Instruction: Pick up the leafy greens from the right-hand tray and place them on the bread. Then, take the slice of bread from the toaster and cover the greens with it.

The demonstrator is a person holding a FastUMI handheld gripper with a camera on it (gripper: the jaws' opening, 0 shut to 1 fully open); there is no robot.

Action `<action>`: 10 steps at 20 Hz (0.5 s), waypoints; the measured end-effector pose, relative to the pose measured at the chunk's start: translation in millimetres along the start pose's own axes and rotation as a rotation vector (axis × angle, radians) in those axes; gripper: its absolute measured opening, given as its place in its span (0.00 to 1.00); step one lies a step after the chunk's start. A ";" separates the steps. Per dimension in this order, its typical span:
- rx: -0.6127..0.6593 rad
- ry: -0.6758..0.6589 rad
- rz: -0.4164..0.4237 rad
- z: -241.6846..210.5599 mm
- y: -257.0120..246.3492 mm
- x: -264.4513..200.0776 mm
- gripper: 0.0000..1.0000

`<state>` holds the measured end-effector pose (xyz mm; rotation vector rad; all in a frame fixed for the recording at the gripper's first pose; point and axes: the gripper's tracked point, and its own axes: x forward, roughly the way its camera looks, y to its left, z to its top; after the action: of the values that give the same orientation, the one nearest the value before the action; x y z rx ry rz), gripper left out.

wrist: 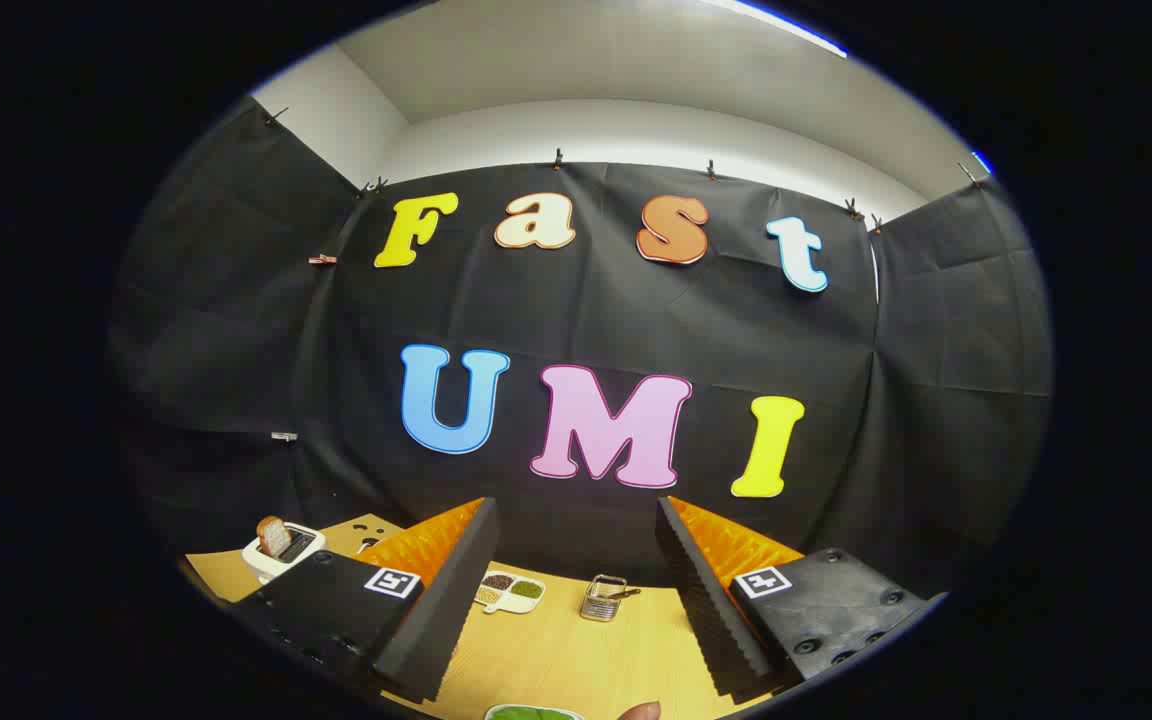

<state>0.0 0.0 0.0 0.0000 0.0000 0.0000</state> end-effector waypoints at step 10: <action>-0.003 0.008 0.016 -1.5 3.2 1.5 0.98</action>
<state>1.5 3.2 -1.5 -0.0035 0.0083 0.0162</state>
